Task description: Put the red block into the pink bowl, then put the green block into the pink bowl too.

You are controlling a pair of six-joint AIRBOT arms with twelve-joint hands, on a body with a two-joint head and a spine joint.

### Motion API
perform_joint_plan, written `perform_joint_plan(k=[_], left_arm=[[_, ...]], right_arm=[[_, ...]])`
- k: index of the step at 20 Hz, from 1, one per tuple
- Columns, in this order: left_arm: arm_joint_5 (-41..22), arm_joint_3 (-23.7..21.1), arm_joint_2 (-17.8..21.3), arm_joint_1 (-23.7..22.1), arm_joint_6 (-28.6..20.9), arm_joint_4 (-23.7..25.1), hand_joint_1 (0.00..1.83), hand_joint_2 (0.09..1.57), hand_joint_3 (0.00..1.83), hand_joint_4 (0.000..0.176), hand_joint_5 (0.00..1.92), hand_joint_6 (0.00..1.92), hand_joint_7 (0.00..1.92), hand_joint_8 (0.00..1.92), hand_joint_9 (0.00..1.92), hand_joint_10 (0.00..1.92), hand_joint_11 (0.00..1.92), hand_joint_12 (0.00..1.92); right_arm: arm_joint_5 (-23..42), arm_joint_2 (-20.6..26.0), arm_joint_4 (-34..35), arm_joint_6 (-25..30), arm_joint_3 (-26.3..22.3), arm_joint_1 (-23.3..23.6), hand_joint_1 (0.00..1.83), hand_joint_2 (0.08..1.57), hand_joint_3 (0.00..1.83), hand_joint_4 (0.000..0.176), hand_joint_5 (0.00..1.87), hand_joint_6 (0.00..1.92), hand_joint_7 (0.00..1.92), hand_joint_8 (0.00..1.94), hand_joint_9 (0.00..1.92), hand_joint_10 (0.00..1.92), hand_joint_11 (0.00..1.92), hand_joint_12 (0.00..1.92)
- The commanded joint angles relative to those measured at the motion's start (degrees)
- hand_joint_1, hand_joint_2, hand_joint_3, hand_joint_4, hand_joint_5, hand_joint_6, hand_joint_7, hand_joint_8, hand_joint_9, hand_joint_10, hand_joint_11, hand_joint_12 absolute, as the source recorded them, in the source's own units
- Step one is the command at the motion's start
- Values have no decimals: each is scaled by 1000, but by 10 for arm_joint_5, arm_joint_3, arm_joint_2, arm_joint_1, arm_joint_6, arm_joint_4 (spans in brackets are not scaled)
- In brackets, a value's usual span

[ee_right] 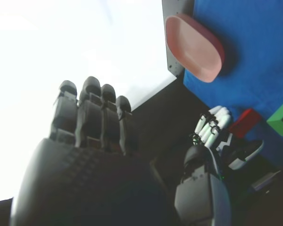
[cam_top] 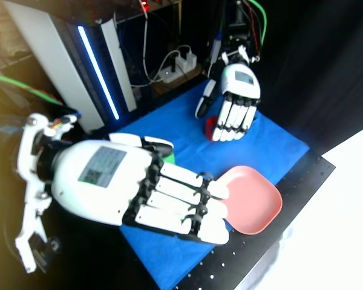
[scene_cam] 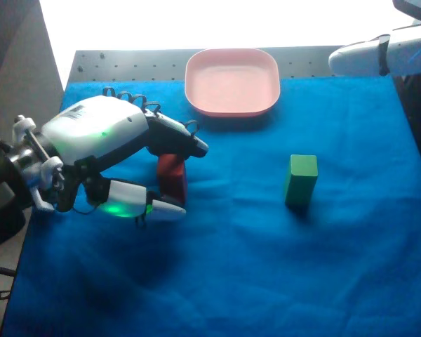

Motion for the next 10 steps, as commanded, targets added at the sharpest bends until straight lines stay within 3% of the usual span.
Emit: perform_joint_plan(k=[1,3,4,5,6,8,9,10], left_arm=[[-73,1,-3,-3,-5,-10,910,958,0,0,847,3,1006,13,1057,35,653,1006],[-76,5,-7,-3,-11,-9,896,1033,2,0,947,20,1120,34,1150,59,688,1069],[-77,6,-8,-3,-13,-9,1197,1062,34,0,934,686,1150,699,1319,163,881,1254],[-79,7,-9,-3,-15,-10,1252,1104,9,0,911,832,1088,982,1287,511,931,1399],[-80,8,-9,-3,-17,-10,1261,1121,2,0,893,871,1058,1081,1247,803,1003,1469],[-81,10,-9,-3,-21,-10,1258,1138,0,0,869,909,1023,1160,1158,1016,998,1499],[-81,10,-9,-3,-21,-10,1261,1130,0,0,892,877,1032,1147,1154,1019,1007,1482],[-81,11,-9,-3,-21,-10,1265,1116,0,0,910,883,1062,1065,1143,904,1008,1386]], right_arm=[[63,0,14,3,3,12,0,1014,0,17,180,1,219,3,191,4,0,564],[63,0,15,3,3,12,0,1009,0,13,183,1,227,3,203,5,0,594],[63,0,15,3,3,12,0,999,0,17,175,1,227,1,203,2,0,573],[63,0,15,3,3,12,0,995,0,18,178,3,233,3,211,5,0,570],[63,0,15,4,4,12,0,995,0,19,181,4,241,6,214,6,0,569],[63,0,16,4,4,12,0,1004,0,17,173,1,223,5,190,4,0,525],[63,-1,16,4,4,12,0,1008,2,14,175,2,226,7,187,5,0,518],[63,-1,16,4,4,12,0,1003,0,15,185,2,235,5,192,4,0,481]])
